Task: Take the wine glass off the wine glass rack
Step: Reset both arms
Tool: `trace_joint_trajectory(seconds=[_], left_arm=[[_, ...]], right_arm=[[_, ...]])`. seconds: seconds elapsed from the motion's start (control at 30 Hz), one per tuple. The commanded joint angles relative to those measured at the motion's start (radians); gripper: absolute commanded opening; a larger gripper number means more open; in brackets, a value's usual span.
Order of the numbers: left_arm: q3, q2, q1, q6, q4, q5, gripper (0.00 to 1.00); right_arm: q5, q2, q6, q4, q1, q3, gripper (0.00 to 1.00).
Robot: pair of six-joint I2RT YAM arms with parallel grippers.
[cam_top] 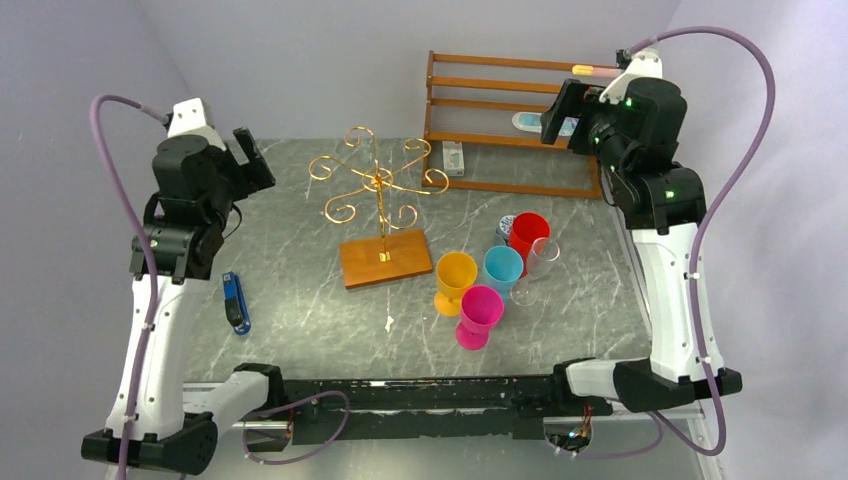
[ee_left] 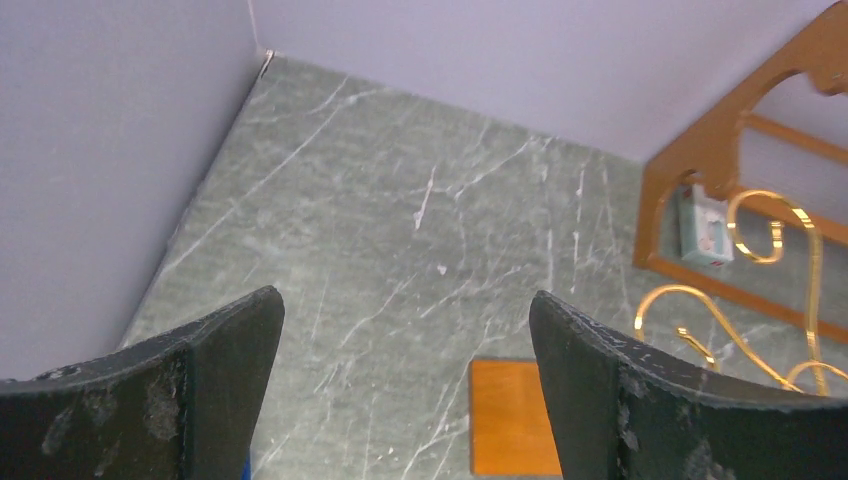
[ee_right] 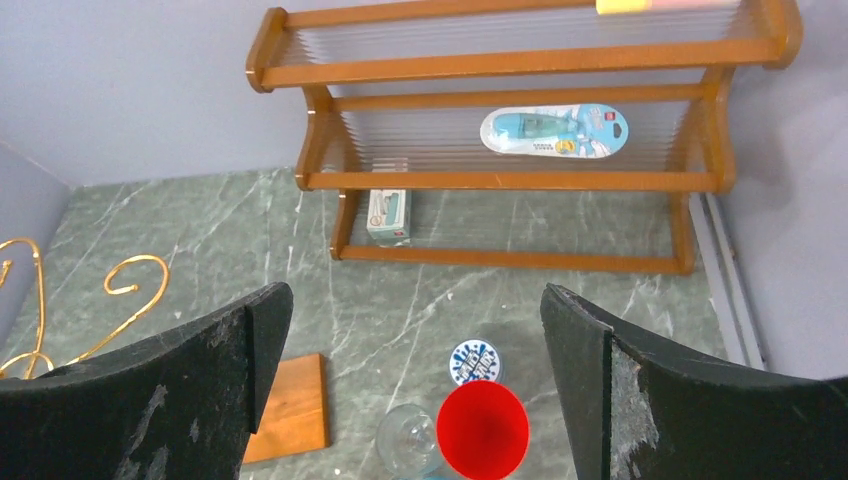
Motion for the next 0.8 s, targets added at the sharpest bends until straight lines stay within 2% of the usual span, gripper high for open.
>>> trace_joint_trajectory(seconds=[0.0, 0.13, 0.3, 0.4, 0.77], left_arm=[[0.053, -0.031, 0.011, 0.045, -0.048, 0.058, 0.97], [0.026, -0.083, 0.011, 0.057, -0.037, 0.105, 0.97], [0.006, -0.088, 0.011, 0.049, 0.000, 0.196, 0.97], [-0.001, -0.073, 0.011, 0.041, -0.011, 0.233, 0.97], [-0.006, -0.073, 0.011, 0.051, -0.017, 0.228, 0.97]], right_arm=[[-0.055, -0.029, -0.047, -0.034, -0.008, 0.000, 1.00], [-0.081, -0.104, -0.012, -0.010, -0.007, -0.123, 1.00], [-0.107, -0.119, 0.034, -0.023, -0.008, -0.143, 1.00], [-0.059, -0.128, 0.048, -0.016, -0.008, -0.169, 1.00], [-0.079, -0.071, 0.010, -0.044, -0.008, -0.161, 1.00]])
